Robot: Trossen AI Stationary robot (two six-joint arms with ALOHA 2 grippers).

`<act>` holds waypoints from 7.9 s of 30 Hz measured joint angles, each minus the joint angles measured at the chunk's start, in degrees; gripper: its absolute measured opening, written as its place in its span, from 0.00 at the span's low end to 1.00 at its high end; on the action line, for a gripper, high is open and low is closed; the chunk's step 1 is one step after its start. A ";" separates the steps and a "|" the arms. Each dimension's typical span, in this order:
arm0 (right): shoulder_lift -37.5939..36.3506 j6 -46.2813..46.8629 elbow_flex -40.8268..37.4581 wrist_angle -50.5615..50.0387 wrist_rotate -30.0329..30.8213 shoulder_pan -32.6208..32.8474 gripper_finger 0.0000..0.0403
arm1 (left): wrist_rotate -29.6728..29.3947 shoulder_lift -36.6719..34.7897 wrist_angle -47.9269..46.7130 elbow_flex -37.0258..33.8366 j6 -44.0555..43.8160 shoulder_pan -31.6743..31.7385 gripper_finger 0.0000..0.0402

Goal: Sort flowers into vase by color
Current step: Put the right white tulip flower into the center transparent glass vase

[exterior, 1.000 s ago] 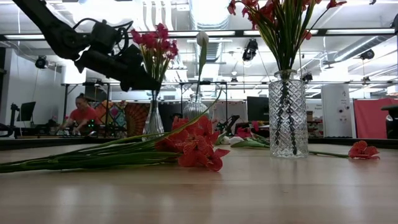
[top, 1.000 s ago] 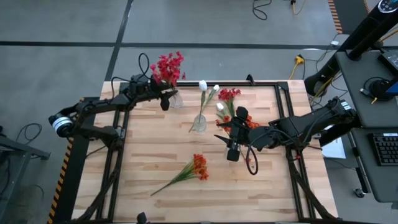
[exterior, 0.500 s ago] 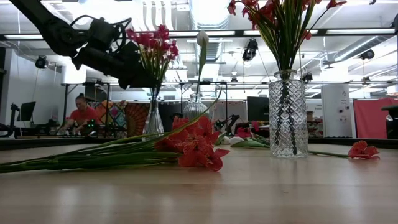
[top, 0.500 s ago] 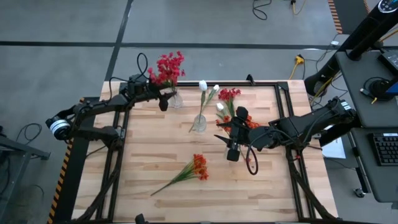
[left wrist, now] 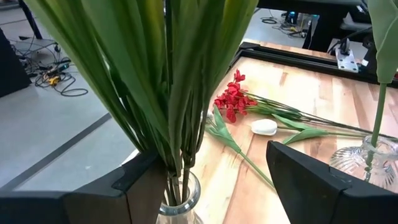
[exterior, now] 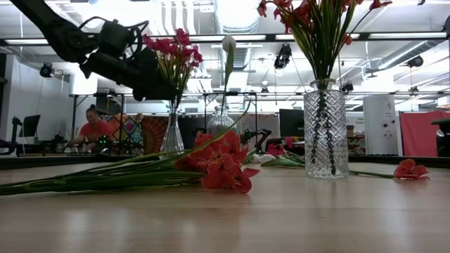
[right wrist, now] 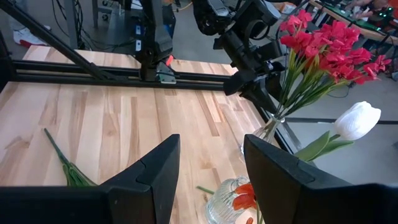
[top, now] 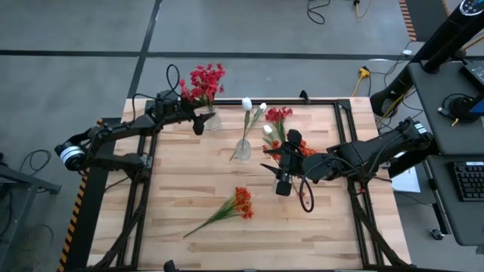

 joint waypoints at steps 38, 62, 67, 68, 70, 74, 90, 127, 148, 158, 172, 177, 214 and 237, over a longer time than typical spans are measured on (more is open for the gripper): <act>0.00 0.98 0.00 -0.38 0.02 0.00 0.42 | -0.18 -8.19 -29.56 6.00 -7.06 0.01 0.63; -0.02 1.34 5.10 -1.29 -0.55 1.69 0.42 | -12.06 -19.70 -43.25 6.45 -12.76 -14.07 0.63; -0.02 1.46 9.30 -3.66 -0.54 3.38 0.42 | -22.43 -19.95 -43.67 6.43 -15.41 -21.98 0.63; -0.02 1.53 10.36 -4.33 -0.51 3.78 0.42 | -23.81 -19.94 -43.97 6.43 -15.89 -23.60 0.63; -0.02 2.85 12.77 -6.69 -0.47 4.50 0.42 | -25.43 -19.89 -43.80 6.40 -16.62 -26.70 0.63; -0.02 7.96 17.75 -14.43 -0.01 5.09 0.42 | -26.29 -19.89 -43.33 6.40 -17.84 -31.81 0.63; -0.09 41.70 30.34 -61.13 19.78 1.68 0.40 | -31.77 -19.82 -43.08 6.40 -22.72 -40.02 0.63; -12.65 73.48 -16.15 -60.14 -19.29 -11.26 0.21 | -40.42 -19.80 -43.12 6.38 -19.81 -39.95 0.63; -17.94 73.65 -17.34 -57.26 -20.98 -11.26 0.20 | -40.72 -19.80 -42.84 6.38 -18.90 -39.93 0.63; -18.49 73.00 -5.19 -65.95 -16.04 -11.26 0.18 | -40.73 -19.80 -42.80 6.38 -17.71 -39.93 0.63; -22.07 71.55 -0.89 -66.15 -15.34 -11.28 0.17 | -40.72 -19.80 -42.91 6.38 -17.71 -39.93 0.63; -22.76 70.74 -3.62 -66.08 -31.46 -10.80 0.14 | -40.72 -19.80 -43.54 6.38 -17.71 -39.93 0.63; -21.48 68.17 -53.86 -6.92 -16.13 2.95 0.02 | -40.61 -19.74 -42.36 6.38 -16.90 -39.95 0.63; -2.78 58.89 -54.55 11.40 -1.42 10.78 0.09 | -40.63 -19.73 -42.33 6.38 -16.90 -39.93 0.63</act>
